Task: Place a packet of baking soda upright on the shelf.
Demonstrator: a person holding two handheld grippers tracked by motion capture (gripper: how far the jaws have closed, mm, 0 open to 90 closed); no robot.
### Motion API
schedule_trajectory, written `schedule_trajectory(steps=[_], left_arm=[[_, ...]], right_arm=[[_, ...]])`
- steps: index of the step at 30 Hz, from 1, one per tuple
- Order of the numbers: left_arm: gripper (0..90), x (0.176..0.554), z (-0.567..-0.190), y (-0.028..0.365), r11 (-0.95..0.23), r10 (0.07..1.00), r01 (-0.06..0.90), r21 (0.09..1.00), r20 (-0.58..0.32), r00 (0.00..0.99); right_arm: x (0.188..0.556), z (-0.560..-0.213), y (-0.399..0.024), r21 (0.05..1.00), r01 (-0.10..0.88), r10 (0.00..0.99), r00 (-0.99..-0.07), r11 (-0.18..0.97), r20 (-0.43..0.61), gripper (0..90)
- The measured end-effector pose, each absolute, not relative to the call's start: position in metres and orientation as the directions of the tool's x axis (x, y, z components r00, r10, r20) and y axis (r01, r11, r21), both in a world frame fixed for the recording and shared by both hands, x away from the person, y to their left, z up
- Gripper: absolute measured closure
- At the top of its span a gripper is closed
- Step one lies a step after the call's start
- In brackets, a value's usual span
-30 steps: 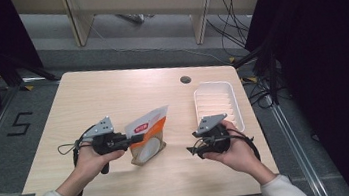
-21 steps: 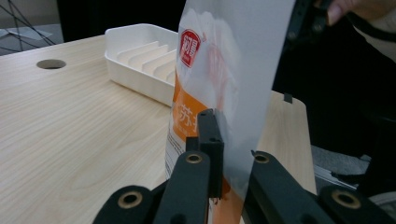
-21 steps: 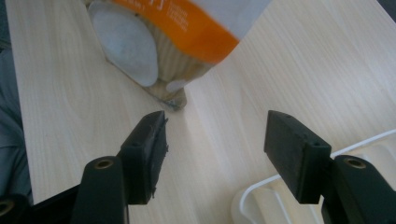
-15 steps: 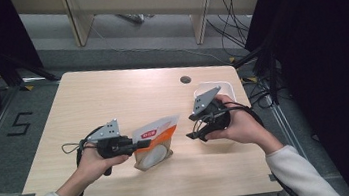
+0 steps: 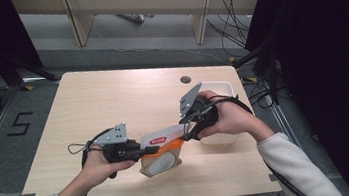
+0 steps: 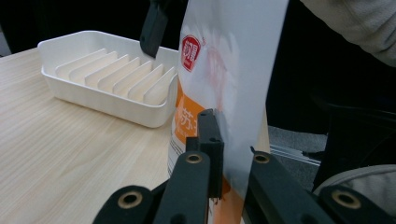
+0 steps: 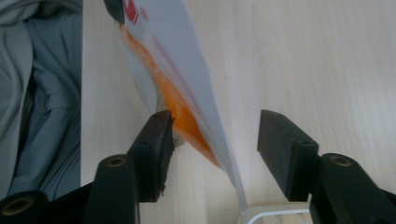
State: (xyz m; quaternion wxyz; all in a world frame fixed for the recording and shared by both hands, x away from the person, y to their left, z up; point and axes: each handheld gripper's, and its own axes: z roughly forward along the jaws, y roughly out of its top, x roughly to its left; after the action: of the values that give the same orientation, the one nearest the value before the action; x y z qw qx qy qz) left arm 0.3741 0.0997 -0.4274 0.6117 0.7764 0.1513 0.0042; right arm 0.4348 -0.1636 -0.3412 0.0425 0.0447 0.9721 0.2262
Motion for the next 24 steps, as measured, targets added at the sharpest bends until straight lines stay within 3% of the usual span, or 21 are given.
schedule_trajectory(steps=[4,7,8,10,11,15,16,18,21,22,24], left_arm=[[89.2,0.372,-0.426,0.097,-0.203,0.226,0.231,0.952,-0.184,0.957],[89.2,0.372,-0.426,0.096,-0.202,0.217,0.22,0.954,-0.175,0.96],[89.2,0.372,-0.426,0.096,-0.203,0.218,0.219,0.954,-0.174,0.96],[89.2,0.372,-0.426,0.097,-0.201,0.217,0.22,0.955,-0.176,0.96],[89.2,0.372,-0.426,0.097,-0.196,0.227,0.229,0.953,-0.183,0.957],[89.1,0.375,-0.428,0.101,-0.168,0.238,0.24,0.956,-0.197,0.951],[89.1,0.377,-0.429,0.101,-0.143,0.238,0.242,0.96,-0.204,0.95],[89.0,0.377,-0.43,0.101,-0.125,0.249,0.252,0.96,-0.215,0.944],[88.8,0.378,-0.431,0.102,-0.112,0.24,0.238,0.965,-0.206,0.949],[87.8,0.379,-0.432,0.102,-0.106,0.242,0.234,0.966,-0.203,0.949],[85.8,0.377,-0.435,0.102,-0.104,0.242,0.244,0.964,-0.214,0.946]], right_arm=[[0.43,-0.349,-0.158,0.382,0.088,0.106,-0.994,0.92,-0.026,57.7],[0.428,-0.353,-0.155,0.364,0.084,0.083,-0.996,0.928,0.019,74.8],[0.431,-0.356,-0.153,0.387,0.01,0.012,-1.0,0.922,0.0,77.6],[0.428,-0.354,-0.154,0.356,0.044,0.043,-0.999,0.934,0.012,80.9],[0.426,-0.354,-0.152,0.357,0.007,0.004,-1.0,0.934,0.009,88.7],[0.419,-0.348,-0.15,0.31,0.07,0.058,-0.997,0.948,0.046,90.0],[0.42,-0.347,-0.149,0.331,0.047,0.038,-0.999,0.942,0.034,90.0],[0.419,-0.342,-0.149,0.319,0.109,0.097,-0.994,0.942,0.054,90.0],[0.423,-0.338,-0.148,0.332,0.095,0.078,-0.995,0.938,0.064,90.0],[0.421,-0.331,-0.147,0.308,0.157,0.139,-0.987,0.938,0.08,90.0],[0.425,-0.326,-0.146,0.288,0.146,0.128,-0.989,0.947,0.079,90.0]])
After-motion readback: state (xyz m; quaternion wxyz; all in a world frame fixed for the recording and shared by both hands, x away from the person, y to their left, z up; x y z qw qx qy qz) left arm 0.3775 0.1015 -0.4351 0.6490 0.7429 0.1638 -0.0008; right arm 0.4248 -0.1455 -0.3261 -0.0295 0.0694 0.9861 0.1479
